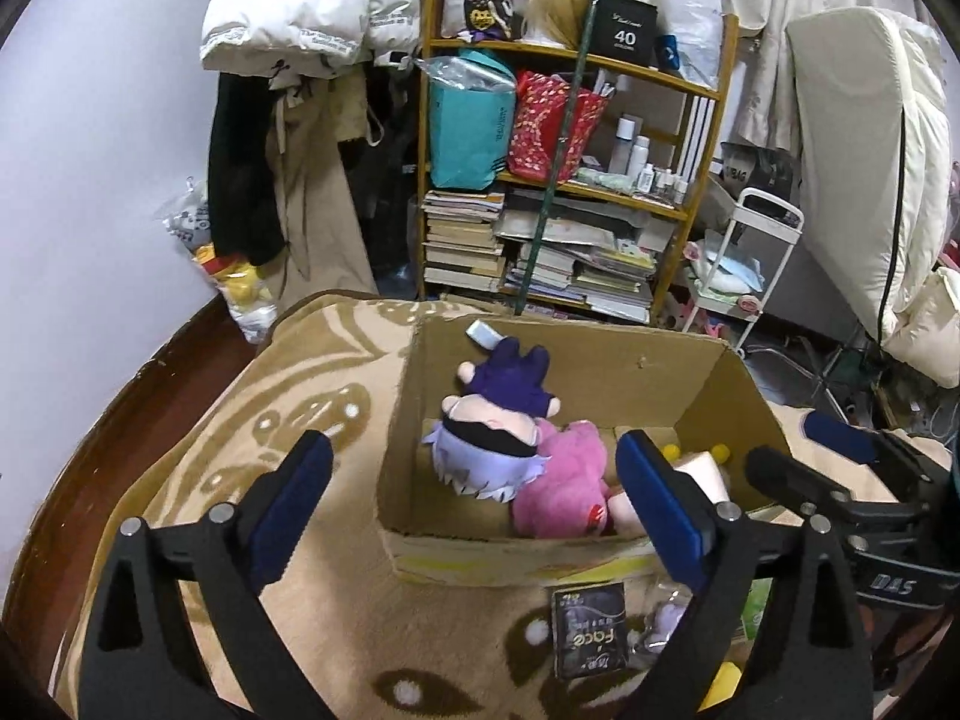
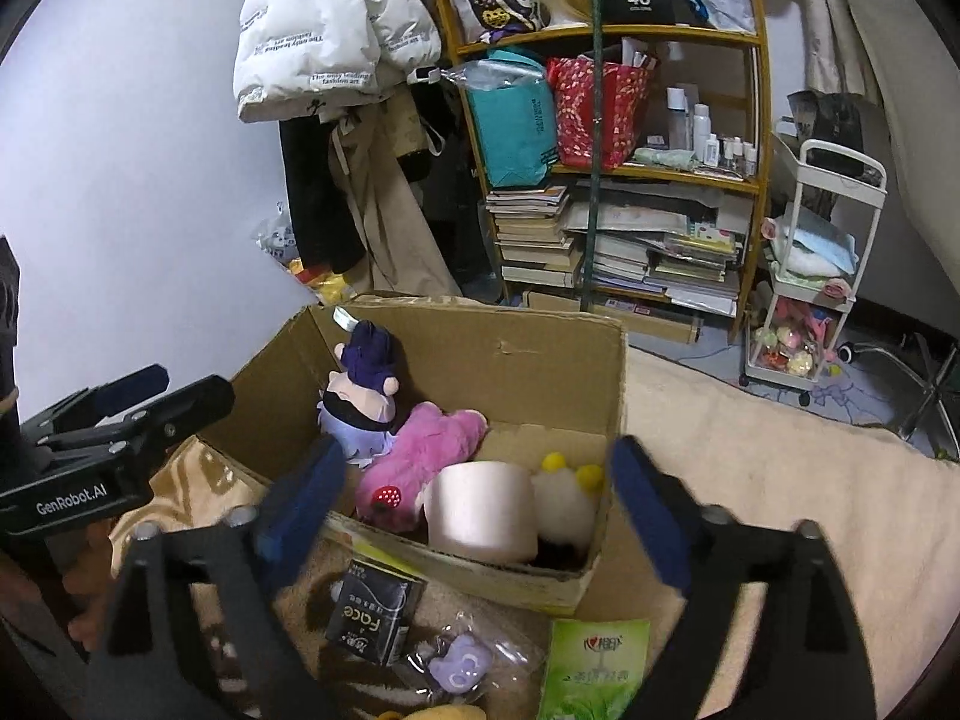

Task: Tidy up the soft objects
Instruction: 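Open left tool to drop the doll while right tool releases the roll into the box, then withdraw both tools from the box toward the items on the rug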

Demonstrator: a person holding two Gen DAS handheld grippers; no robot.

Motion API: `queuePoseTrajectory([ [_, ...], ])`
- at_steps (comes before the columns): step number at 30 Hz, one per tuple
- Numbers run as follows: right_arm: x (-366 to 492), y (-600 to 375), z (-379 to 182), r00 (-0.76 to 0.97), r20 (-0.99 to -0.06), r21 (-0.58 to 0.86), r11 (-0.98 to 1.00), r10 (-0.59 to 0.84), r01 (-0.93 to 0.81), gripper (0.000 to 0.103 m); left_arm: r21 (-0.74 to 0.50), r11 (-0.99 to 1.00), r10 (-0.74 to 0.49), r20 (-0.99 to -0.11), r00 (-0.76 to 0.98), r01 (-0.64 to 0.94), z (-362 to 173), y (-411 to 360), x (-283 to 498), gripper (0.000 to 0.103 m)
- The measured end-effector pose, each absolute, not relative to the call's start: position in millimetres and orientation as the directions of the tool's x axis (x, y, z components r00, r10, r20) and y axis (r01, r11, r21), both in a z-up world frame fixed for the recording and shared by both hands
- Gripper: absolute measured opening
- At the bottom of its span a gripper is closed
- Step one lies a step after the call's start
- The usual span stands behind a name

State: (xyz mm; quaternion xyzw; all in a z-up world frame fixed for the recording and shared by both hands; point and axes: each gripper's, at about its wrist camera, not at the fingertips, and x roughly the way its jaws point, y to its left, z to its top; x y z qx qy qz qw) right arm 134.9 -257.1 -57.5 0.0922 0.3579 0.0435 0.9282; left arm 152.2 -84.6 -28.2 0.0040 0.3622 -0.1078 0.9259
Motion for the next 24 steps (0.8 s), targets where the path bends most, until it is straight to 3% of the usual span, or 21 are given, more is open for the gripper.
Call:
queuePoseTrajectory([
  [13, 94, -267, -31, 0.740, -0.658, 0.210, 0.978, 0.139, 0.003, 0.102, -0.029, 0.977, -0.172, -0.688, 0.705, 0.211, -11, -88, 102, 0.098],
  [18, 68, -273, -14, 0.758, -0.640, 0.204, 0.979, 0.126, 0.010, 0.102, -0.079, 0.974, -0.204, -0.715, 0.669, 0.212, -7, -90, 82, 0.098],
  [24, 40, -283, 1, 0.778, -0.616, 0.227, 0.973, 0.124, 0.025, 0.102, -0.020, 0.972, -0.181, -0.701, 0.690, 0.235, 0, -99, 53, 0.098],
])
